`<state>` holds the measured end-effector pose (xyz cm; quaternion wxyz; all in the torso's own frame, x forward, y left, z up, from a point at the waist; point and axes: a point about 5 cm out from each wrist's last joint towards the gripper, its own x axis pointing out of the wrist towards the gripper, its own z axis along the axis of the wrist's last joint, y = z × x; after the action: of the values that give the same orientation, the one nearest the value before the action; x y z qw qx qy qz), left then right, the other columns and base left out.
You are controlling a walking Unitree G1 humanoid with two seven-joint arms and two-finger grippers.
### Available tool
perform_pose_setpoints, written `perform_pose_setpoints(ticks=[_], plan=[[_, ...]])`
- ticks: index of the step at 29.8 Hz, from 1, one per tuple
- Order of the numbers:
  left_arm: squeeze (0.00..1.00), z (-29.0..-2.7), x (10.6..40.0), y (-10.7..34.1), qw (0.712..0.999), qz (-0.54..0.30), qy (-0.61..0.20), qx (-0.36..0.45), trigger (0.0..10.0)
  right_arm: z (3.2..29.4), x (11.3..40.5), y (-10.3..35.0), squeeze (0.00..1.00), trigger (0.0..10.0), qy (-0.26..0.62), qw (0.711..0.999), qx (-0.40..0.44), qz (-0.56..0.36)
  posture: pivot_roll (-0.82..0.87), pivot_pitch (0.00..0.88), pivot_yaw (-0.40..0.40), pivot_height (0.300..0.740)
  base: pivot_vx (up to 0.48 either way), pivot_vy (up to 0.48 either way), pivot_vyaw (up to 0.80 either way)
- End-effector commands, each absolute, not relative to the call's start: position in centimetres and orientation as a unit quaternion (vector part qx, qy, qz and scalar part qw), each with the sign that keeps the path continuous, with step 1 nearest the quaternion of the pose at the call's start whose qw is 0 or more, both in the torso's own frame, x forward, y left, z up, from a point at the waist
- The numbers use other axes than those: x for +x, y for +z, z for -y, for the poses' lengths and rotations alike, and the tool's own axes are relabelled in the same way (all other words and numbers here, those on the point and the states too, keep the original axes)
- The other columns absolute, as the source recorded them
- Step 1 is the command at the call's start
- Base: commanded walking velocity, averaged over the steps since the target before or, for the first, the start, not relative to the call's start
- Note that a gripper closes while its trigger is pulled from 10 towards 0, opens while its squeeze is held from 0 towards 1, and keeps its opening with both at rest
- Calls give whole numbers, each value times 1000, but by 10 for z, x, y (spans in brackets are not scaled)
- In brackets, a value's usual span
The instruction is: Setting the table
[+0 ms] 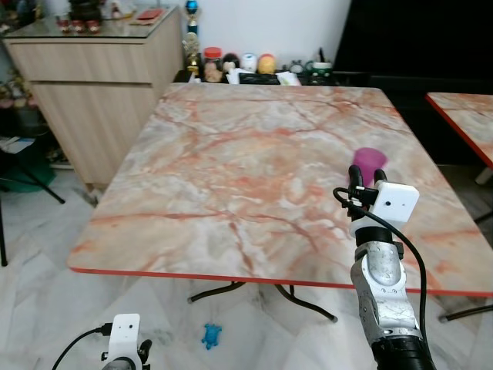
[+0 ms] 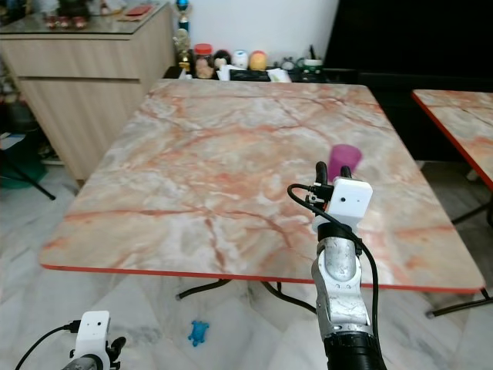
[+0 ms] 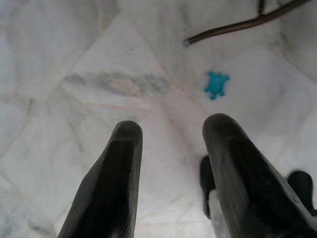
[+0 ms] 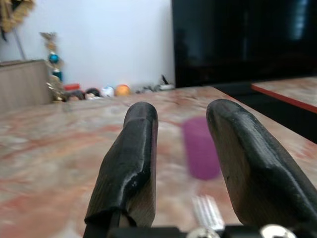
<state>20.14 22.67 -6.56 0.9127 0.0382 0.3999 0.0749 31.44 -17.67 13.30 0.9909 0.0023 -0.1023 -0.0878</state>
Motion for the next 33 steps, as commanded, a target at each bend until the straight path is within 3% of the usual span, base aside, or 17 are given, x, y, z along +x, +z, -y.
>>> perform_pose_setpoints(ticks=[1, 5, 23, 24, 29, 30, 31, 32, 33], plan=[[0, -227, 199, -67, 911, -403, 77, 45, 10000, 179, 314, 129, 0, 10000, -89, 992, 2, 90, 44, 0, -9, 740, 0, -480, 0], [0, -227, 199, -67, 910, -405, 80, 45, 10000, 178, 314, 127, 0, 10000, -85, 993, 3, 84, 44, 0, -9, 740, 0, -440, 0], [0, -225, 199, -67, 910, -405, 79, 36, 10000, 180, 321, 89, 0, 10000, -72, 996, 3, -53, 40, 0, -8, 740, 0, 0, 0], [0, -225, 200, -67, 910, -406, 80, 36, 10000, 178, 322, 84, 1000, 10000, -58, 995, 18, -74, 38, 0, -7, 740, 0, 0, 0], [0, -224, 200, -67, 910, -406, 80, 35, 10000, 178, 327, 78, 1000, 10000, -77, 990, 49, -110, 42, 0, -7, 740, 0, 0, 0], [0, -224, 200, -67, 910, -406, 79, 34, 10000, 178, 328, 78, 933, 10000, -78, 989, 60, -115, 41, 0, -7, 740, 0, 0, 0], [0, -224, 200, -67, 910, -406, 79, 34, 10000, 178, 329, 78, 933, 10000, -75, 988, 62, -116, 41, 0, -7, 740, 0, 0, 0], [0, -224, 200, -67, 910, -406, 79, 34, 10000, 177, 330, 78, 0, 10000, -71, 989, 58, -118, 39, 0, -7, 740, 0, 0, 0], [0, -224, 200, -68, 910, -406, 79, 34, 10000, 178, 330, 79, 0, 10000, -68, 989, 49, -121, 39, 0, -7, 740, 0, 0, 0]])
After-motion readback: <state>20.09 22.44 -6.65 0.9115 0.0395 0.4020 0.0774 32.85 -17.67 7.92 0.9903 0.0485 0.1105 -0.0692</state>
